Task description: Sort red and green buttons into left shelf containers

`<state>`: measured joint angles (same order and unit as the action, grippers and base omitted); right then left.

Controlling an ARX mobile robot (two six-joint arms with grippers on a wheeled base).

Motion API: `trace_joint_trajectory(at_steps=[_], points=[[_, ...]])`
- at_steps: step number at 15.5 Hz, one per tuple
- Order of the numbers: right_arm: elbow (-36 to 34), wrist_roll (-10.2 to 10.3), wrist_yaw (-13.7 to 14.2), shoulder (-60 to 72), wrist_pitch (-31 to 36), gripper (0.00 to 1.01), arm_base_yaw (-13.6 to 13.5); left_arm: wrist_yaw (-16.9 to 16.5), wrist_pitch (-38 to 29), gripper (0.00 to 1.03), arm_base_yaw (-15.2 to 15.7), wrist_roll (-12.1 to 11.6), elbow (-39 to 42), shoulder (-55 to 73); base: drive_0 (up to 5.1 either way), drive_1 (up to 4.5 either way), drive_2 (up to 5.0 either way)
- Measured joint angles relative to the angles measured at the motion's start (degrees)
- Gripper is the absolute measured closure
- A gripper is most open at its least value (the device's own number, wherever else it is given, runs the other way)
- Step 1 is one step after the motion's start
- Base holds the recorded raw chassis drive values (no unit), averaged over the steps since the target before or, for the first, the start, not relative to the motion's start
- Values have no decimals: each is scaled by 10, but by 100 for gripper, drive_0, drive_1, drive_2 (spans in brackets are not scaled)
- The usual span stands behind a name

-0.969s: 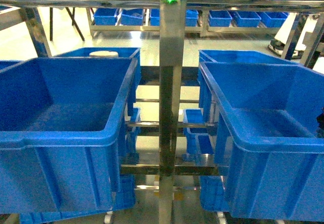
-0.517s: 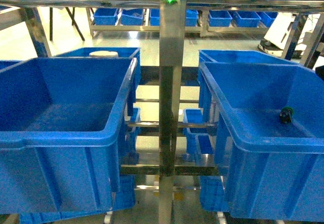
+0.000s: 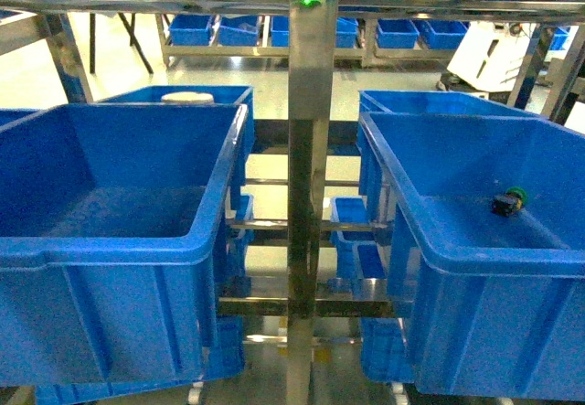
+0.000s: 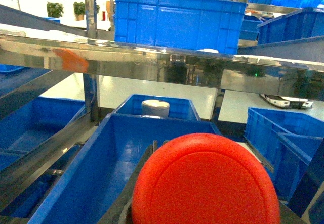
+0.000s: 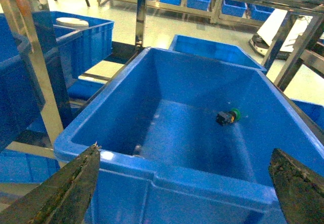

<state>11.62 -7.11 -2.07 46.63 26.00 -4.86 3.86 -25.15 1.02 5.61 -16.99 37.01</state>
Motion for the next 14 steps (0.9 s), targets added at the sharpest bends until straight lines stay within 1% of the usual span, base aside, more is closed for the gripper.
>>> trace_joint_trajectory(at_steps=[1,4,5,7,8,9,10,11,12,13,14], points=[[-7,-1,9,-56,-30,3,-4,0,0,78,0,0,0,0,0,0,0],[-7,-1,9,-60,-30,3,-4,-2,-2,78,0,0,0,1,0,0,0],[-7,-1,10,-57,-30,3,-4,-10,-17,78,0,0,-3,21,0,0,0],[-7,-1,10,-59,-29,3,-4,-33,-4,78,-11,-6,-33,74,0,0,0],[-7,-1,10,-59,-29,3,-4,-53,2,78,-19,-14,-48,102,0,0,0],[-7,-1,10,-59,-29,3,-4,-57,-12,78,-29,-27,-63,133,0,0,0],[-7,-1,10,-59,-29,3,-4,-60,-20,78,-42,-53,-87,170,0,0,0],[-7,-1,10,-59,-29,3,-4,-67,-19,78,-45,-77,-110,203,0,0,0],[-7,-1,10,-59,-29,3,-4,-63,-22,78,-47,-98,-129,236,0,0,0],[-7,-1,10,-59,-29,3,-4,-62,-9,78,-45,-112,-147,269,0,0,0],[-7,-1,10,-59,-29,3,-4,-53,-15,78,-40,-122,-157,311,0,0,0]])
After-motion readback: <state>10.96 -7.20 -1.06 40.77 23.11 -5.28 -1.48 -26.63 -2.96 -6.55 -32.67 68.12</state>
